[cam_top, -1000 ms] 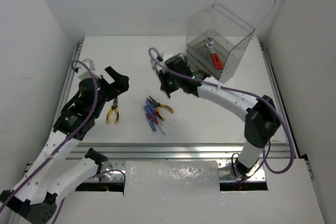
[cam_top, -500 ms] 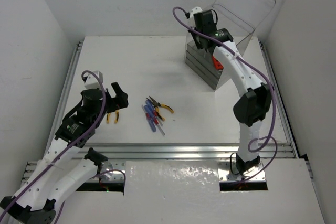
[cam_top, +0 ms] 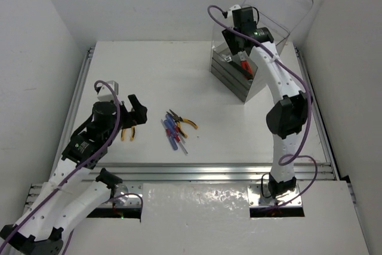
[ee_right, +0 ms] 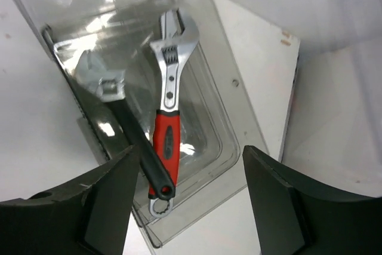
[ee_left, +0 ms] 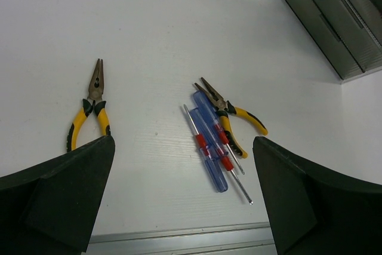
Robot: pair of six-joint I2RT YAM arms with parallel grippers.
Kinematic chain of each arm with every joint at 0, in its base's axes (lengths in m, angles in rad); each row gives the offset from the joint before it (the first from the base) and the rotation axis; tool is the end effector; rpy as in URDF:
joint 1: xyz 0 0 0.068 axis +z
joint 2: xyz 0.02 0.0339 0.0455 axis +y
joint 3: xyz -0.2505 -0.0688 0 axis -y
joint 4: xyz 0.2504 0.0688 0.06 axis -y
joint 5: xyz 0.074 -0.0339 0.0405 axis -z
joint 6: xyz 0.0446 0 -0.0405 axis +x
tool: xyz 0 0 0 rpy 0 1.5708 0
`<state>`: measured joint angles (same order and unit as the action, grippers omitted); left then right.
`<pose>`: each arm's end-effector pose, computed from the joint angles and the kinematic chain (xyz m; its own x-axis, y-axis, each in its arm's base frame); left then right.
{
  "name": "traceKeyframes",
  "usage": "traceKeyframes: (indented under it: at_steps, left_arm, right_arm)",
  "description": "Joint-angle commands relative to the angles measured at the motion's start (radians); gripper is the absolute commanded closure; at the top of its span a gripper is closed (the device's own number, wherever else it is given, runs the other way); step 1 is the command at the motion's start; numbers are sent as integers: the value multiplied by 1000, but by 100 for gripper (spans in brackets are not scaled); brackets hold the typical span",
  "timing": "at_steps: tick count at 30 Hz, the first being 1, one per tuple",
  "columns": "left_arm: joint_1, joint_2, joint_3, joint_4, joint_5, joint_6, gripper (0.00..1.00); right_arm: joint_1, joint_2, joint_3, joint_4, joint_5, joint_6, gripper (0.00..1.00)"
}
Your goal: Sort the tools into containers
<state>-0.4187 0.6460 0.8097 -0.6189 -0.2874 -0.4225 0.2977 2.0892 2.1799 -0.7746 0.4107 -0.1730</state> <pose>0.1533 -0.0544 0.3130 -0.4308 -0.2387 -0.8703 -0.0212 0.9668 -0.2546 0.4613 0.1229 0.3409 -0.5997 -0.3491 -0.7201 -0.0775 0.9209 -0.3819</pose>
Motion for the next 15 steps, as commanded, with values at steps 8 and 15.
traceKeyframes:
  at_steps: [8,15]
  left_arm:
    - [-6,-35,-7,50,11,14,0]
    - [-12,-69,-12,54,24,14,0]
  right_arm:
    - [-12,-501,-222,355,-46,268,100]
    - [-89,-518,-140,529,-26,322,100]
